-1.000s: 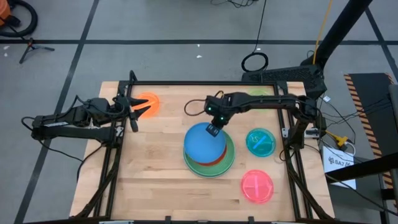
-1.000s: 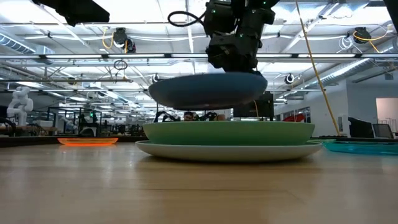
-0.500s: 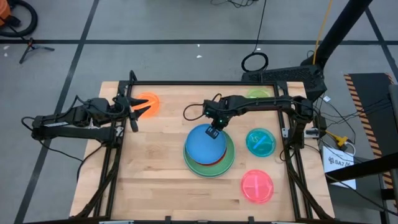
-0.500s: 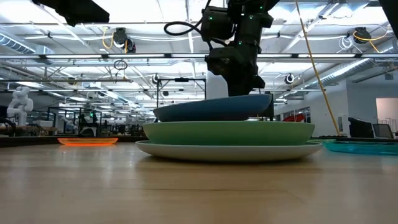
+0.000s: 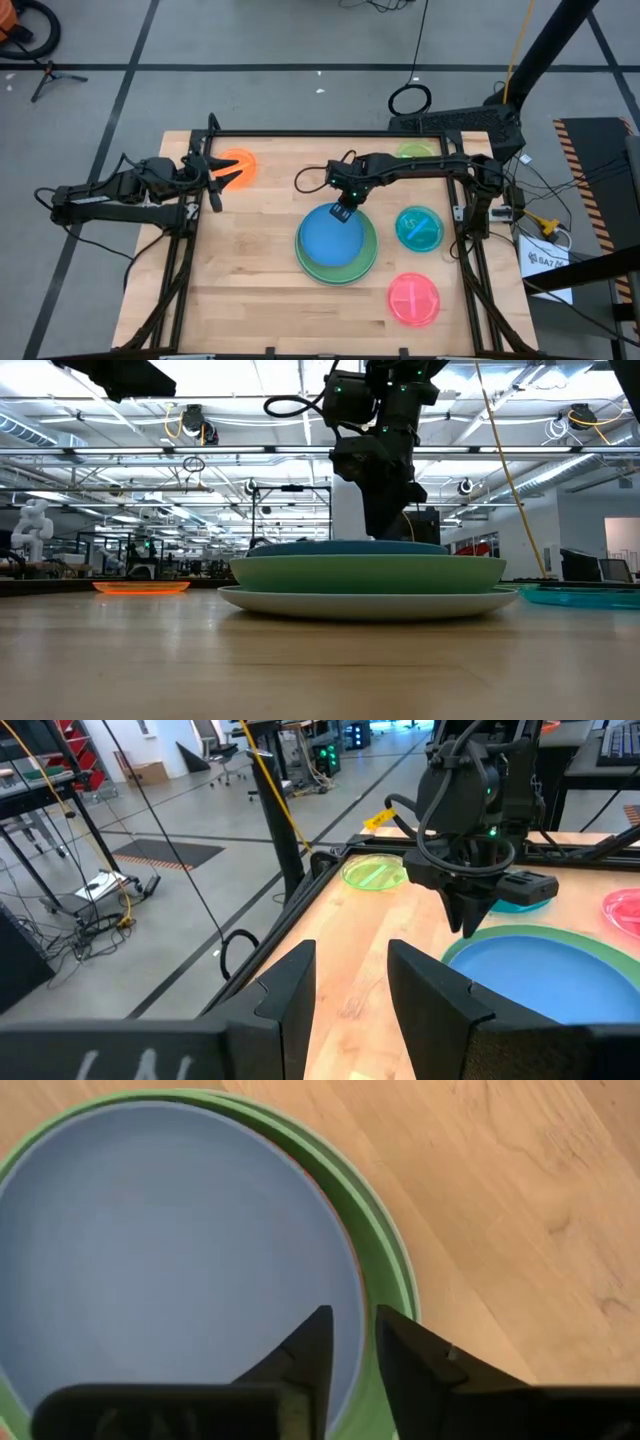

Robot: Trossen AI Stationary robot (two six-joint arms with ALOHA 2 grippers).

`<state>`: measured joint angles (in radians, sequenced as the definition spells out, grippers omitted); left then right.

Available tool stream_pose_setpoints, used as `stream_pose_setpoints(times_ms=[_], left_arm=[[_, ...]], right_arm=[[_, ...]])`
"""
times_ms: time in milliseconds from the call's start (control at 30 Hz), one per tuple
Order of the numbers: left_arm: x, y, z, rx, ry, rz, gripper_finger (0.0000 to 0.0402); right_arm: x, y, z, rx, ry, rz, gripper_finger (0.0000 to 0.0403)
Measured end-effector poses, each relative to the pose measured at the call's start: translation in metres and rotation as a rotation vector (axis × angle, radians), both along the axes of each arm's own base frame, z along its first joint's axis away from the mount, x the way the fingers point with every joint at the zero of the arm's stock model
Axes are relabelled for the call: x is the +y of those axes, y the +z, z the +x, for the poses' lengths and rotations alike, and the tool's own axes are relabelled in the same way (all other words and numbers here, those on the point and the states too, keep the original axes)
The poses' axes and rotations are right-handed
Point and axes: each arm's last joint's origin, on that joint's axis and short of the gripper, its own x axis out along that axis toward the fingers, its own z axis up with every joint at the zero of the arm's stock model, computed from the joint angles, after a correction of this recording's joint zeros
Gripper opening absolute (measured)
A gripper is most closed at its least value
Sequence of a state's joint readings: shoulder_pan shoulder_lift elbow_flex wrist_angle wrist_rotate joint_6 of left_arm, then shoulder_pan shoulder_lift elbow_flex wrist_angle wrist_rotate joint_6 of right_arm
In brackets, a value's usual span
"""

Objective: Stack plastic plates
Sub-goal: Stack the dark blue plate on top of the dark orange plate

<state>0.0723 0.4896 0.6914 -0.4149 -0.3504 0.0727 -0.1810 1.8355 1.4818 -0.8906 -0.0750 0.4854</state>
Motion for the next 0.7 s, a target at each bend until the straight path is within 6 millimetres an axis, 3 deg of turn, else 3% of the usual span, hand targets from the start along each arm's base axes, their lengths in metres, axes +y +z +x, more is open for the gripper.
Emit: stream_pose_setpoints(times_ms=[167, 300, 467, 700], left_arm=[[0.0, 0.0, 0.0, -0.001, 0.001, -0.002, 0.0133], [0.0, 0.0, 0.0, -0.001, 0.0, -0.003, 0.0133], [0.0, 0.0, 0.0, -0.001, 0.0, -0.002, 0.0133], [0.0, 0.0, 0.0, -0.001, 0.0, -0.003, 0.0133]], right_arm=[[0.002, 0.0, 0.002, -0.018, -0.001, -0.005, 0.0105], [0.015, 0.004, 0.014, -0.12, 0.049, -0.025, 0.0105], [0.041, 0.0, 0.028, -0.206, 0.147, -0.052, 0.0076], [0.073, -0.032, 0.043, -0.169, 0.259, -0.096, 0.0013]])
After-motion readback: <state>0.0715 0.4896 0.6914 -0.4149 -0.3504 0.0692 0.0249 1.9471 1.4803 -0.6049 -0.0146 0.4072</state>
